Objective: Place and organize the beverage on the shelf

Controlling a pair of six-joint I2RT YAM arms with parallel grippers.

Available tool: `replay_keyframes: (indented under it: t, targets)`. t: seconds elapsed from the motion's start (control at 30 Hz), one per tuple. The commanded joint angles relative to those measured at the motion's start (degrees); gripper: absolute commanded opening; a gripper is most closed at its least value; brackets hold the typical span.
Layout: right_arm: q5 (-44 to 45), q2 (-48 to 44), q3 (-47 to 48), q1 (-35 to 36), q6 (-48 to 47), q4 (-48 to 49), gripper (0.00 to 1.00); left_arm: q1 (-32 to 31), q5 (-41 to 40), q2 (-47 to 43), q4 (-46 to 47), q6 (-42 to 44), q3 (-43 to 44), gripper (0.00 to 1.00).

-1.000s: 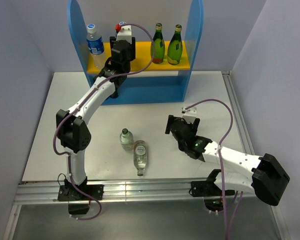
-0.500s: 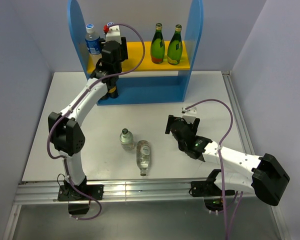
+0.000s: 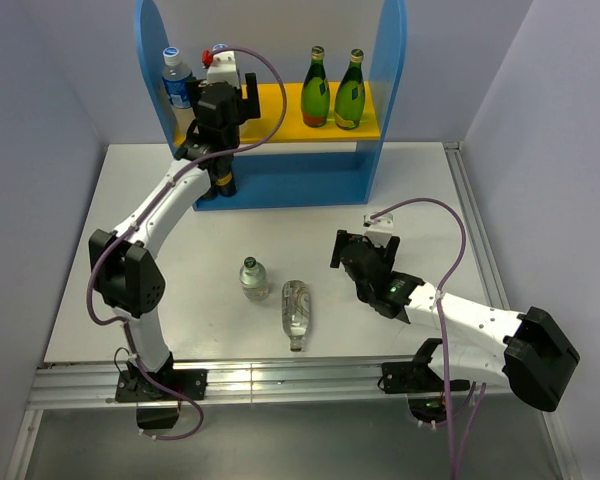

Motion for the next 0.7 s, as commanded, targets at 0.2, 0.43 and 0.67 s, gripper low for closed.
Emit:
replay_keyframes:
  t: [0.2,0.43,0.67]
  targets:
    - [1.3,-0.3,2.7,-0.4,0.0,1.4,1.00,-1.4,2.3,-7.2,1.2,-2.1,-4.6,0.99]
    - [1.5,-0.4,2.8,-0.4,0.0,1.5,1.00,-4.4,-0.8,-11.0,0.2,-1.0,-7.8,0.99]
    - [1.4,-0.5,2.7,-0.4,0.3,1.5,1.00,-11.1,-7.7,-18.8,-4.0,-3.6,-13.9,0.99]
